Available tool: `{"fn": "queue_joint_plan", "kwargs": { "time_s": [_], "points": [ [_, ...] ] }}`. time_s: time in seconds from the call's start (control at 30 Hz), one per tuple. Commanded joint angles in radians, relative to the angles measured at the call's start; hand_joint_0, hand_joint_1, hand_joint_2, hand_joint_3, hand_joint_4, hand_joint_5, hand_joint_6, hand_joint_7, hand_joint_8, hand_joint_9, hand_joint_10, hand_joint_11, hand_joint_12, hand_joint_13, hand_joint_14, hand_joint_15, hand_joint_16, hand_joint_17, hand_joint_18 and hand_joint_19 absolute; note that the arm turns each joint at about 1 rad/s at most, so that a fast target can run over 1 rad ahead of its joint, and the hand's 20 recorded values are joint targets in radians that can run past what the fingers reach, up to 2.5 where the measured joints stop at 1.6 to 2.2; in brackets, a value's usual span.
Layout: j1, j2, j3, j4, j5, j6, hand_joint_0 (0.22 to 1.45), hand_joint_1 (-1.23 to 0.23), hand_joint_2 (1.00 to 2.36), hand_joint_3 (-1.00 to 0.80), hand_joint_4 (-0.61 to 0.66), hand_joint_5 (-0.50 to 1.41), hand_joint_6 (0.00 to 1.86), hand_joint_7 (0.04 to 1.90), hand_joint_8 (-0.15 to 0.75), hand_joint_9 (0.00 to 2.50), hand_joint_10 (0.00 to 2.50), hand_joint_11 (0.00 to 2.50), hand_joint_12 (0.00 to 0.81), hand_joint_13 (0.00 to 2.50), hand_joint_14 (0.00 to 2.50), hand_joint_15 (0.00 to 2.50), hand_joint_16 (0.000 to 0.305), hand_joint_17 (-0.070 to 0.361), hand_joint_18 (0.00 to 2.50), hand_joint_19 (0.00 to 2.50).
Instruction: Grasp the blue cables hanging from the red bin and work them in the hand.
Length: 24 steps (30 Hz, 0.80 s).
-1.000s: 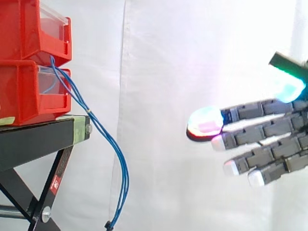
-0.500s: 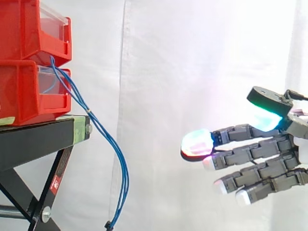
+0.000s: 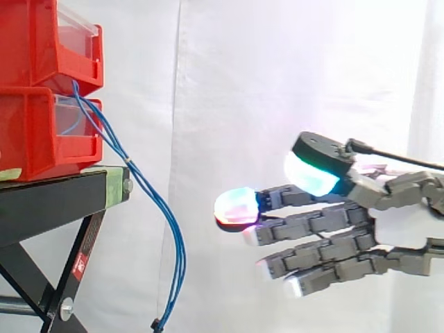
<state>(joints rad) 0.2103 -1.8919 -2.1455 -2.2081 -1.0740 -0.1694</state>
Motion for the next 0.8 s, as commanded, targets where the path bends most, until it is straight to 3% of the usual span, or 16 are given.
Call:
{"fn": "queue_joint_plan", "kwargs": {
  "time_s": [0.0, 0.2, 0.33, 0.37, 0.6, 0.77],
  "points": [
    [0.006, -0.035, 0.047, -0.001, 0.003, 0.001, 0.82, -0.52, 1.01, -0.89, 0.19, -0.27, 0.0, 0.64, 0.215, 0.28, 0.0, 0.06, 0.399, 0.3, 0.01, 0.25, 0.057, 0.129, 0.31, 0.4],
    [0.015, -0.09, 0.105, 0.001, -0.001, 0.002, 0.82, -0.52, 1.0, -0.88, 0.19, -0.27, 0.0, 0.64, 0.224, 0.29, 0.0, 0.08, 0.394, 0.3, 0.01, 0.24, 0.056, 0.127, 0.3, 0.39],
    [0.023, -0.09, 0.119, -0.001, 0.005, -0.009, 0.82, -0.52, 1.01, -0.88, 0.19, -0.28, 0.0, 0.65, 0.227, 0.29, 0.0, 0.08, 0.391, 0.3, 0.01, 0.24, 0.055, 0.125, 0.29, 0.38],
    [0.032, -0.09, 0.127, -0.004, 0.008, -0.022, 0.82, -0.52, 1.0, -0.88, 0.19, -0.27, 0.0, 0.64, 0.227, 0.29, 0.0, 0.08, 0.39, 0.3, 0.01, 0.24, 0.055, 0.124, 0.29, 0.37],
    [0.064, -0.09, 0.127, 0.001, 0.055, -0.044, 0.82, -0.53, 1.01, -0.88, 0.19, -0.27, 0.0, 0.64, 0.237, 0.3, 0.0, 0.07, 0.361, 0.29, 0.01, 0.2, 0.05, 0.113, 0.27, 0.3],
    [0.083, -0.093, 0.127, 0.004, 0.068, -0.064, 0.83, -0.53, 1.0, -0.87, 0.19, -0.27, 0.0, 0.64, 0.258, 0.31, 0.0, 0.06, 0.312, 0.27, 0.0, 0.14, 0.041, 0.093, 0.23, 0.21]
  ]
}}
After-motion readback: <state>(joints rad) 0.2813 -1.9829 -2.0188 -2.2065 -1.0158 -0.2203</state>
